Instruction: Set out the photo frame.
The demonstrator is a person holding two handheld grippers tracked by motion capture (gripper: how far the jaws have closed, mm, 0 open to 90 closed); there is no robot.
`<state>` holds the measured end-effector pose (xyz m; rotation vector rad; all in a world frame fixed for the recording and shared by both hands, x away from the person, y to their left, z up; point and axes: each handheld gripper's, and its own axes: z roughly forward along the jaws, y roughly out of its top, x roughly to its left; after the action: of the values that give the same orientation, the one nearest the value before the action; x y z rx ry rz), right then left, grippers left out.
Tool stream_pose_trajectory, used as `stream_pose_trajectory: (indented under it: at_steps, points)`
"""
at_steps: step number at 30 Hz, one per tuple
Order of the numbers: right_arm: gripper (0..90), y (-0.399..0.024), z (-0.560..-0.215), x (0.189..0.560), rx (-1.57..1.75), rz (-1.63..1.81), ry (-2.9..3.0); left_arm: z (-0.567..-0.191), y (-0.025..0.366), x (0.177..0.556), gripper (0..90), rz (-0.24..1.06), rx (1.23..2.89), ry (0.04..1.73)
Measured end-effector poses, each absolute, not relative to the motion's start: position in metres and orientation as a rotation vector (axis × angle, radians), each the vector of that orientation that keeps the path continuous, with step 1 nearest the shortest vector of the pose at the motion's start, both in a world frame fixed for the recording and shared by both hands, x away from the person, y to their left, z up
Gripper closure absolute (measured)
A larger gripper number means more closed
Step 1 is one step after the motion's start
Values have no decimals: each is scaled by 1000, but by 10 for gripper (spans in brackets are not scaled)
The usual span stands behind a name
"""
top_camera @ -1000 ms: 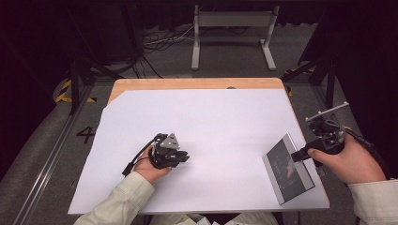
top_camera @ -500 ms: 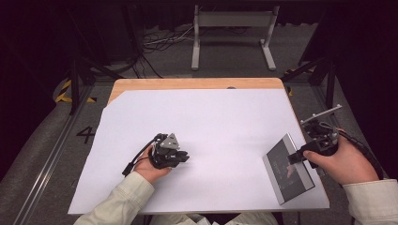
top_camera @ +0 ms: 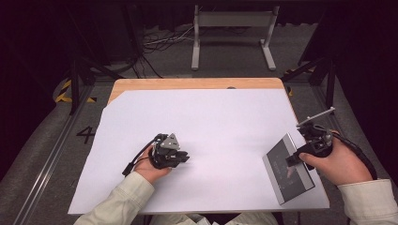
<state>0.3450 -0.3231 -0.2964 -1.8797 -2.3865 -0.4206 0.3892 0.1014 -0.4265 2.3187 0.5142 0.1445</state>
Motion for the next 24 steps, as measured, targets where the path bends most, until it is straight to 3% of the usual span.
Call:
stream_pose_trajectory:
  at_steps: [6,24]
  points:
    - [802,-323,-296,345,-1894,-405,-2398,-427,101,389,786,146,2320,512]
    - [836,-318,-294,346,-1890,-373,-2431,-426,102,389,786,149,2316,518]
